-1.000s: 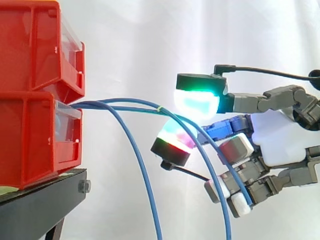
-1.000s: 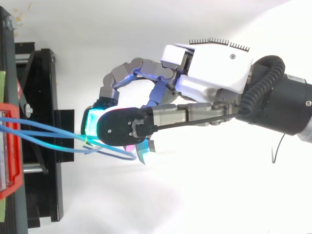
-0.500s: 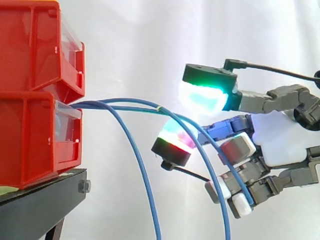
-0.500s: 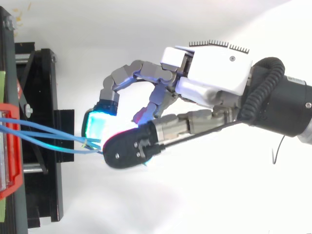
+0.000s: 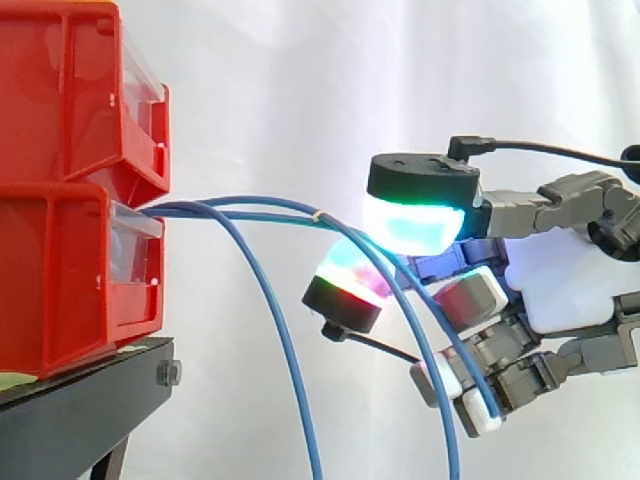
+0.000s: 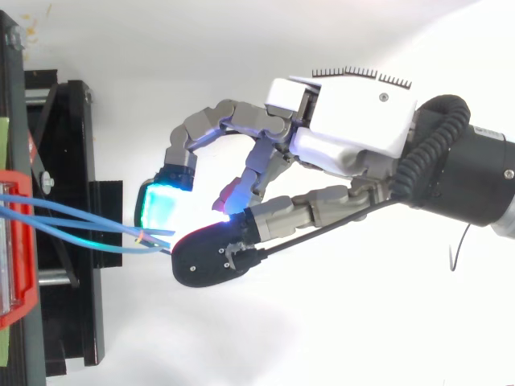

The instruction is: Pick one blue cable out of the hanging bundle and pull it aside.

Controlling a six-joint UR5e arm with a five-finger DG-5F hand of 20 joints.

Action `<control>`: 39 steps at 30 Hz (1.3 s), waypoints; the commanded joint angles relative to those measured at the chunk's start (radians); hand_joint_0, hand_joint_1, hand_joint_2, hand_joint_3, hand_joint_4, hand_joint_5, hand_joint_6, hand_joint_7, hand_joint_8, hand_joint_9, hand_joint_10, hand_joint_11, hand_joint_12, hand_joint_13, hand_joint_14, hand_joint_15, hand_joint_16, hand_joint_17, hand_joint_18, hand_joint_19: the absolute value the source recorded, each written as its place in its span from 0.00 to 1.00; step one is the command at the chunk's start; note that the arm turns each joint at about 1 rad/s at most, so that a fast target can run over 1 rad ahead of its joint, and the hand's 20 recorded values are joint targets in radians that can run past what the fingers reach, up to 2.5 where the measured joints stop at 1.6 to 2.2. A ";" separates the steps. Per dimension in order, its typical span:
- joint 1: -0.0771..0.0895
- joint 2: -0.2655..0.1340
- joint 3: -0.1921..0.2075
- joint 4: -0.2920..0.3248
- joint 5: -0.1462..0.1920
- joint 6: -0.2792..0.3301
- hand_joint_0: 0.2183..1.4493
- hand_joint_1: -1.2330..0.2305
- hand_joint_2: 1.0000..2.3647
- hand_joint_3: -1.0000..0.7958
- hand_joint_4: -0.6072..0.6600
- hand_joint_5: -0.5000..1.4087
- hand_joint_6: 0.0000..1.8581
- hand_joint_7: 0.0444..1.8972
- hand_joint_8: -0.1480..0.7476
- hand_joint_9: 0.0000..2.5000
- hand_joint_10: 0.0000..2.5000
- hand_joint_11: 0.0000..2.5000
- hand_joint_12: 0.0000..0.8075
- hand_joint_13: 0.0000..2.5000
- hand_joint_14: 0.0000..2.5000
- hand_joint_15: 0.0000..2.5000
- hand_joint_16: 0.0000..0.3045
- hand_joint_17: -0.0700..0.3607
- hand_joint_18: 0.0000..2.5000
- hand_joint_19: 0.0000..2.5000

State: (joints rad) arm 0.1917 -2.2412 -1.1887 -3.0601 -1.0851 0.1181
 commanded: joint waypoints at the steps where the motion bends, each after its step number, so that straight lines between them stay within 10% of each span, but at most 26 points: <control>1: 0.000 0.000 0.000 0.000 0.001 0.000 0.29 0.31 0.01 0.44 0.40 0.21 0.50 0.51 0.45 0.55 0.01 0.32 0.41 0.41 0.01 0.26 0.16 0.41 0.35 0.30; 14: -0.002 0.025 0.001 -0.065 0.005 -0.017 0.29 0.30 0.01 0.48 0.43 0.22 0.49 0.51 0.47 0.50 0.01 0.24 0.46 0.41 0.01 0.24 0.17 0.44 0.35 0.26; 18: 0.008 0.080 0.001 -0.144 0.102 -0.135 0.29 0.30 0.01 0.48 0.44 0.22 0.49 0.52 0.46 0.48 0.01 0.23 0.45 0.40 0.01 0.24 0.17 0.44 0.35 0.26; 26: 0.028 0.094 0.000 -0.149 0.179 -0.207 0.29 0.29 0.01 0.49 0.44 0.22 0.49 0.52 0.45 0.46 0.01 0.21 0.45 0.38 0.01 0.23 0.17 0.43 0.34 0.25; 39: 0.043 0.091 -0.008 -0.123 0.165 -0.098 0.29 0.28 0.01 0.51 0.44 0.23 0.49 0.52 0.45 0.48 0.01 0.22 0.45 0.39 0.01 0.23 0.18 0.45 0.34 0.26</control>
State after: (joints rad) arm 0.2315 -2.1491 -1.1897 -3.1853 -0.9092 -0.0373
